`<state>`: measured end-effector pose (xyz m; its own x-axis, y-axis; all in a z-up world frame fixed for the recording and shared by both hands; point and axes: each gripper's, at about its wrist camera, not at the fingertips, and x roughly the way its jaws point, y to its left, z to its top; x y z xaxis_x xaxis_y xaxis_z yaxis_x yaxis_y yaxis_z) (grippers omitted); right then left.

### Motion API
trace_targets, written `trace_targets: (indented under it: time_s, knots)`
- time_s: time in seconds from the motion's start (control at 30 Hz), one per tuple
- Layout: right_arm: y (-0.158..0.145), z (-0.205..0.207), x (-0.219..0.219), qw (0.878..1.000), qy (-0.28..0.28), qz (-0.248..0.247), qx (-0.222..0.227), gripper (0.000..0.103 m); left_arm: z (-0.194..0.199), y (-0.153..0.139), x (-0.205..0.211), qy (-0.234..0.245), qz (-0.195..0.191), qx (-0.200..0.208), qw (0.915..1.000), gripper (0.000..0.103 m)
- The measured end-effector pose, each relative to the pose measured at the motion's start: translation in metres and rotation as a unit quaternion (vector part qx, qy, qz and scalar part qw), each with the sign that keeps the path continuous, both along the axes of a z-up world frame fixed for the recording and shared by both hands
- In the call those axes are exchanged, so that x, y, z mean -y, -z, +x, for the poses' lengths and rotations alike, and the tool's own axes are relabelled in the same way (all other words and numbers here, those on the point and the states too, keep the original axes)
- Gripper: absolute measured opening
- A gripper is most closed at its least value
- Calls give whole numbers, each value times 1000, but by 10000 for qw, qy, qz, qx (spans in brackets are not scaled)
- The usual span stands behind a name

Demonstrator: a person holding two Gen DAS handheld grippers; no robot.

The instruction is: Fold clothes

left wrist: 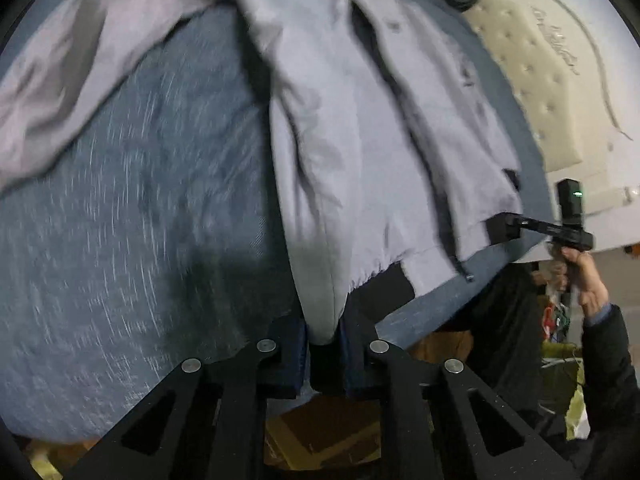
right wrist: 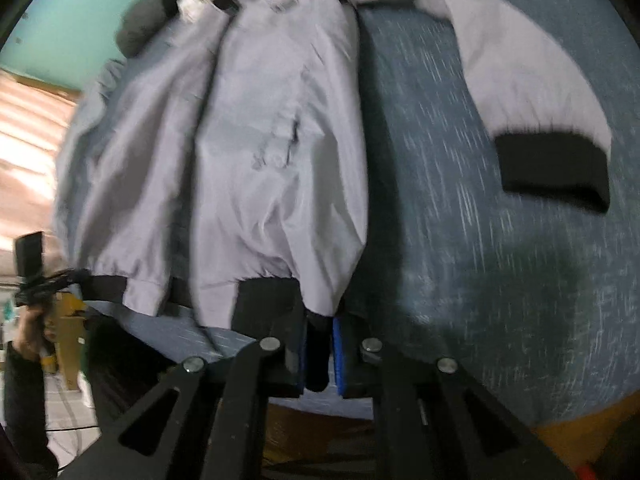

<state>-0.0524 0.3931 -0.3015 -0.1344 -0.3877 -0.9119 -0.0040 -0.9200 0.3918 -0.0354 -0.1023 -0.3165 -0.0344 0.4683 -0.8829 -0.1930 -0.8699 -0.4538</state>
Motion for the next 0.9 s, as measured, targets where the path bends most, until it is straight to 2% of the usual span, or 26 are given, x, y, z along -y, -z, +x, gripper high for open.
trace_targets:
  time_s: [0.07,0.1,0.13,0.2,0.27,0.37,0.47,0.6,0.73,0.9]
  knots:
    - [-3,-3,3,9999,154,68,-38,16,1,13,2,-65,-96,100,9999,15]
    - [-10,-4,4,9995,223,125,-170,23,2,14,5,-85,-110,88,9999,16]
    - [-21,-5,5,9988,269,218,-349,34,2,15,7,-105,-125,75,9998,18]
    - [-48,-9,11,9957,295,366,-804,37,2,10,10,-137,-129,-12,9998,21]
    - [-69,-18,22,9930,281,266,-1116,37,1,1,12,-155,-188,-165,9996,26]
    - [-79,-32,45,9909,160,-247,-1313,43,-10,-5,22,-221,-237,-370,9988,29]
    - [-66,-49,87,9913,-135,-543,-1195,43,-15,-11,32,-394,-139,-534,9977,29]
    - [-30,-76,141,9918,-520,-605,-994,43,-26,-19,38,-547,-63,-689,9961,29]
    - [-5,-94,162,9923,-550,-731,-832,43,-26,-21,30,-593,-49,-767,9953,30]
    - [4,-110,184,9920,-684,-736,-770,43,-30,-19,40,-697,69,-730,9949,30]
